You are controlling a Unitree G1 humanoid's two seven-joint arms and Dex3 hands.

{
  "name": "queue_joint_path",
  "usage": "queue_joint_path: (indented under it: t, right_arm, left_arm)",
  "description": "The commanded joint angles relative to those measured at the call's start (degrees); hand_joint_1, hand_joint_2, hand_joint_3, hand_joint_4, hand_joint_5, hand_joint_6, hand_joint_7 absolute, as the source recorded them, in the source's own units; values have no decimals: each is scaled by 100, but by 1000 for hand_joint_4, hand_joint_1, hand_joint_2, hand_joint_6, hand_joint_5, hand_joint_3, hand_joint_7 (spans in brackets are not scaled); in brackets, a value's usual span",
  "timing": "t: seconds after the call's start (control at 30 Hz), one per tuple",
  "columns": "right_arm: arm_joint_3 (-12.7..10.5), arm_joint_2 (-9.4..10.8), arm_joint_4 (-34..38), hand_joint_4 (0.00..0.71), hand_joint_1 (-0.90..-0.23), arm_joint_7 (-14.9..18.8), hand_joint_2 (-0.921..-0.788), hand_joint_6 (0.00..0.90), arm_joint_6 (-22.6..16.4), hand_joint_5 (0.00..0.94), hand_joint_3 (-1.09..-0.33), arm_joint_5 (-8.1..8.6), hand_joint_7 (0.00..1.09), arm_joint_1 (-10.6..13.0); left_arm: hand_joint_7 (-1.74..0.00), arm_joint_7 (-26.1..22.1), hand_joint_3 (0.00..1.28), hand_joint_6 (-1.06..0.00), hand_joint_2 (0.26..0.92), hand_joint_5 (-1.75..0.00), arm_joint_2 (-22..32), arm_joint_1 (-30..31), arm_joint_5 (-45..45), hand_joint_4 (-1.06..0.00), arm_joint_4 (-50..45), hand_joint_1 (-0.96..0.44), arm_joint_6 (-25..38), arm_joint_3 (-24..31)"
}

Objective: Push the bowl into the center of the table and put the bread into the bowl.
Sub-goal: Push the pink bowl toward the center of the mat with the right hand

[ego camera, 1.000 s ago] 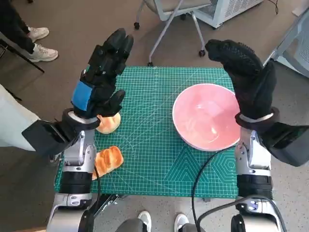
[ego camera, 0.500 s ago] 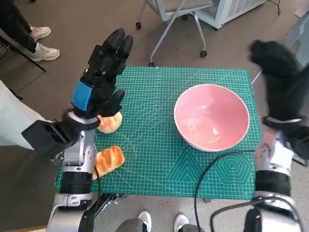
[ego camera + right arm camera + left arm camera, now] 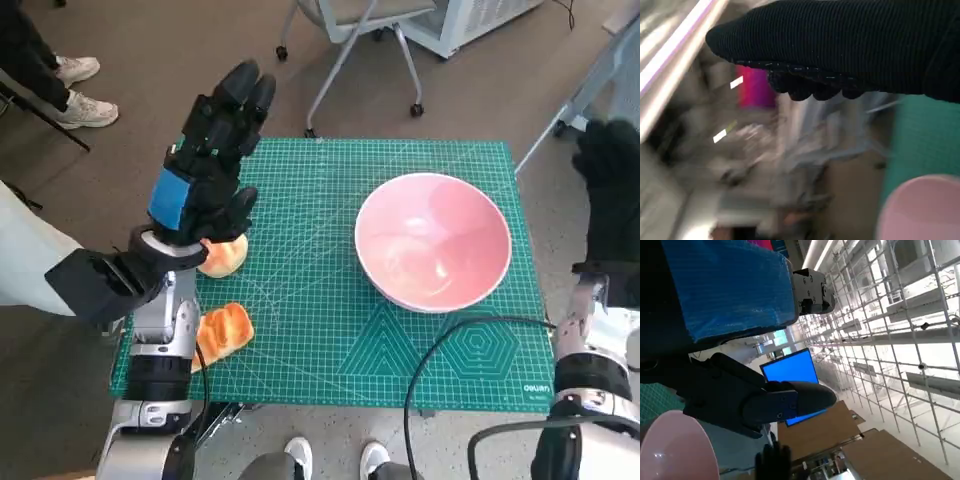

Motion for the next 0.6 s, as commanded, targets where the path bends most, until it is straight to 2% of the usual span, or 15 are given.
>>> queue_joint_path:
  t: [0.03,0.3,0.47,0.6]
  right_arm:
    - [-80,187,245,98,-601,-212,-921,127,495,3,-780,-48,217,103]
    - [-113,447,344,110,-632,-294,-921,150,1031,7,-772,-83,213,162]
    - [-187,650,358,117,-624,-282,-921,163,1331,9,-772,-20,215,98]
    - [-271,818,346,128,-643,-258,-921,164,1444,12,-762,38,212,39]
  left_arm:
    - [-353,-35,553,1,921,-3,8,48,-112,-92,-34,-716,-2,50]
    - [-326,-54,549,1,921,-3,99,141,-145,-94,-118,-710,15,80]
    - [-306,-63,549,1,921,-3,169,207,-152,-96,-161,-713,0,115]
    - [-301,-56,547,1,921,-3,221,250,-155,-96,-212,-714,15,141]
